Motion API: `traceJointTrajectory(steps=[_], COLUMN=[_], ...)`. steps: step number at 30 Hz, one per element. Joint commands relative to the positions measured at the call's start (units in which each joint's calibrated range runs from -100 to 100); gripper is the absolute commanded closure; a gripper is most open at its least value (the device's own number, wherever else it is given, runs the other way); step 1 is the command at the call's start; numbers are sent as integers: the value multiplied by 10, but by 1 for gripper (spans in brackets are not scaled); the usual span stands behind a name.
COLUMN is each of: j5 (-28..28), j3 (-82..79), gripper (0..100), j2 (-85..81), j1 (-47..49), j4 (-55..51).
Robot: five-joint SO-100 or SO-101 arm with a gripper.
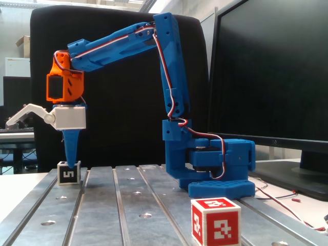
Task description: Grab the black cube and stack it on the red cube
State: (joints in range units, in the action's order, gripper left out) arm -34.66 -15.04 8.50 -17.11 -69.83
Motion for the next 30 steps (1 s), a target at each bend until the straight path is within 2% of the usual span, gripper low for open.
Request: traceJointTrajectory(steps=[1,30], j5=[2,15], j3=[13,2], gripper=[75,75], j2=[-4,34], j1=[-4,-26], j4=[4,50])
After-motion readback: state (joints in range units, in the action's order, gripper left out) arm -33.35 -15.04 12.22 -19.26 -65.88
